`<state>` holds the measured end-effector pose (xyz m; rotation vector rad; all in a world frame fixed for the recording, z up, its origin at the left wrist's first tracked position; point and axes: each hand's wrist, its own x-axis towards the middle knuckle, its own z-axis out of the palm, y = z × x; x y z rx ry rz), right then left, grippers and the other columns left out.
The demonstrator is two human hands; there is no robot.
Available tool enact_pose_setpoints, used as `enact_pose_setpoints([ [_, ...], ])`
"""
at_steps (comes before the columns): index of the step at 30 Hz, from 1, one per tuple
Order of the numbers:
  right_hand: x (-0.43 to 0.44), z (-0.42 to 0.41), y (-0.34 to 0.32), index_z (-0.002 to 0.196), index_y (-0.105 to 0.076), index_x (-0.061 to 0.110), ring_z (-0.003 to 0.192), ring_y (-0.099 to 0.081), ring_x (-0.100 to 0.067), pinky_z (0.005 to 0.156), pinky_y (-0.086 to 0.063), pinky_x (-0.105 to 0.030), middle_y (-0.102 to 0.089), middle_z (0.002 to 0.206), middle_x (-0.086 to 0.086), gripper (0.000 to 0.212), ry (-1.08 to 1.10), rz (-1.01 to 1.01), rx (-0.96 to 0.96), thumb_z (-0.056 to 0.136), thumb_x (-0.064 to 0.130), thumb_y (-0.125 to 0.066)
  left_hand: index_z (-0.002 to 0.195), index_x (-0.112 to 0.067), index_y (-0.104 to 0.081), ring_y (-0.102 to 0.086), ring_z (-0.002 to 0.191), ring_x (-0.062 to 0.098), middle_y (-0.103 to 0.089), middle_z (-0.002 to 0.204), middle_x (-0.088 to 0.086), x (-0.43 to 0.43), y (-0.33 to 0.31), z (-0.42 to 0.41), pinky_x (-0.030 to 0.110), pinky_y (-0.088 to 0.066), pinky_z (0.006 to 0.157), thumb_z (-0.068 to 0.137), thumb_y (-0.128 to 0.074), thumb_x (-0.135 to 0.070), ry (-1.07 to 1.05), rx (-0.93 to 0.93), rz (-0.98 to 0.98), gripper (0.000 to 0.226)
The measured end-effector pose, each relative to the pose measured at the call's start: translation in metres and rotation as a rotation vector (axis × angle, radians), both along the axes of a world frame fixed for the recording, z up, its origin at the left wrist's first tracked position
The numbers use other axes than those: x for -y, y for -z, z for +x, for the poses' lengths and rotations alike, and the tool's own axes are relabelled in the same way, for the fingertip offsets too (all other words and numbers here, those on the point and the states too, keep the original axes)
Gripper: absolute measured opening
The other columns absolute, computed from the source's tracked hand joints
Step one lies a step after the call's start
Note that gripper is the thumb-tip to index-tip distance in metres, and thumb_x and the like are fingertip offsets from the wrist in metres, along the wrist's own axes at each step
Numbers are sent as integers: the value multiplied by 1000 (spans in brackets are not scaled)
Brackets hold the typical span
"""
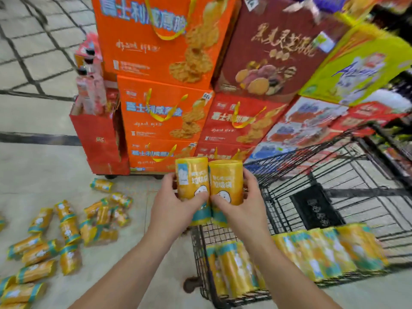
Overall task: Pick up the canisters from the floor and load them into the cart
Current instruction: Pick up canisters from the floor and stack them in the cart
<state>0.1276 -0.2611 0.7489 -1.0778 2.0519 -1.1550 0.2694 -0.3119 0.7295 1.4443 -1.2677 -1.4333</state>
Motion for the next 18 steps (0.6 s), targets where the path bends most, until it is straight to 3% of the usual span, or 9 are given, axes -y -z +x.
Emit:
enact_pose_setpoints([
  [6,-14,-189,25,137,-39,37,102,-63,-3,89,-54,-35,-63,120,15,92,-2,197,-129,56,46,-82,112,-30,-52,-62,83,-1,-63,96,-19,-12,35,-185,26,-53,68,69,-84,-35,67,20,102,54],
  [9,-3,-284,53,109,-48,33,84,-62,-3,72,-54,-27,-64,101,11,61,-65,341,-172,61,38,-84,113,-24,-50,-65,84,6,-65,99,-10,-6,76,-277,27,-53,67,67,-86,-31,91,55,210,58],
  [12,15,-365,93,101,-42,31,81,-59,-9,67,-48,-28,-59,97,9,57,-112,481,-170,64,35,-85,107,-23,-51,-66,83,9,-66,96,-7,4,122,-352,27,-51,64,65,-87,-25,116,92,318,55],
  [14,29,-405,130,109,-44,22,89,-57,-16,67,-46,-28,-57,109,1,63,-144,599,-196,64,36,-86,103,-22,-54,-67,83,12,-68,95,-4,10,157,-387,31,-54,66,62,-87,-25,144,145,391,53],
  [16,43,-432,169,126,-44,10,106,-58,-24,80,-51,-32,-54,124,-9,84,-185,705,-225,61,41,-87,103,-20,-55,-67,85,17,-68,96,-2,16,189,-411,38,-58,74,57,-88,-27,156,216,466,57],
  [18,54,-449,203,130,-45,5,115,-58,-27,87,-51,-32,-55,125,-11,91,-239,803,-224,59,44,-87,102,-19,-57,-67,85,19,-68,97,1,23,223,-429,40,-58,75,50,-88,-30,174,279,532,61],
])
